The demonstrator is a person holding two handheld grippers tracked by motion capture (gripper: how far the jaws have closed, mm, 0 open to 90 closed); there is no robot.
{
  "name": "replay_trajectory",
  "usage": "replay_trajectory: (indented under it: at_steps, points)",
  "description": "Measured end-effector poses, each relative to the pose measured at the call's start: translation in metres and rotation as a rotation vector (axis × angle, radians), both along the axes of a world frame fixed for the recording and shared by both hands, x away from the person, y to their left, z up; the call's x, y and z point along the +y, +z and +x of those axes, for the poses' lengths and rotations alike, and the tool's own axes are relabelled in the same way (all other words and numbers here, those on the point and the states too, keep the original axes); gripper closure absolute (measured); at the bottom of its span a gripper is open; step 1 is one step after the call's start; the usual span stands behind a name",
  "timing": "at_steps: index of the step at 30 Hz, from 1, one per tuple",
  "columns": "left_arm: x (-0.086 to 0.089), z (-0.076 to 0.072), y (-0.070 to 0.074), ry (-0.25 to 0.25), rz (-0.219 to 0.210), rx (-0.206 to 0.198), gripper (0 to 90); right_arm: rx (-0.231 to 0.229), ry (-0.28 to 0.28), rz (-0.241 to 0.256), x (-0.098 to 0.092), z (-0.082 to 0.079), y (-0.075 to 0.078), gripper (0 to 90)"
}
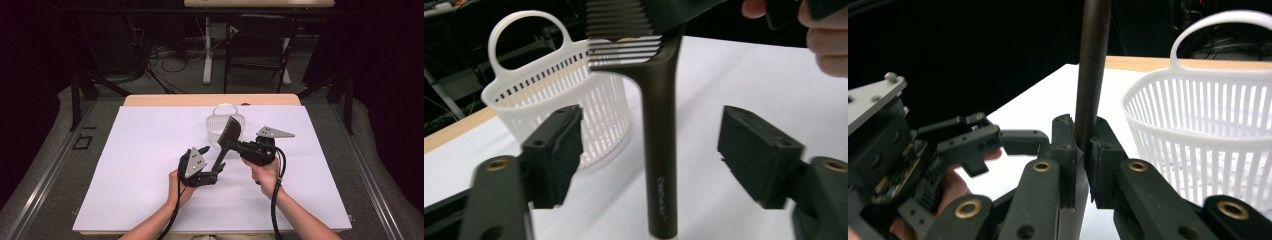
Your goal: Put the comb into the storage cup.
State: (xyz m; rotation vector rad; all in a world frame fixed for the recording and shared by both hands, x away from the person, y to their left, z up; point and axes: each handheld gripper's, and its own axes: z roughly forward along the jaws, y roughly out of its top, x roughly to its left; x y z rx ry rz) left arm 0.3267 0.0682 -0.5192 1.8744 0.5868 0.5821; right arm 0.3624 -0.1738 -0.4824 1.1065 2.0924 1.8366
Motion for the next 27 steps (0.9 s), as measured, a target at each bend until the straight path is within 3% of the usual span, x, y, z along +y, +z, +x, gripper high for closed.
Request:
replay_trajectory:
  at_steps: [11,17,27]
  points:
    - [0.017,0.009,-0.004,-0.017,0.044,0.133,6.7,-0.074,-0.008,-0.082,0.0,-0.01,0.007,83.9]
    - [0.024,0.009,-0.004,-0.012,0.052,0.167,0.3,-0.1,-0.016,-0.109,-0.003,-0.013,0.01,84.0]
    - [0.045,0.007,-0.004,0.016,0.063,0.193,0.1,-0.138,-0.026,-0.143,-0.011,-0.016,0.015,83.9]
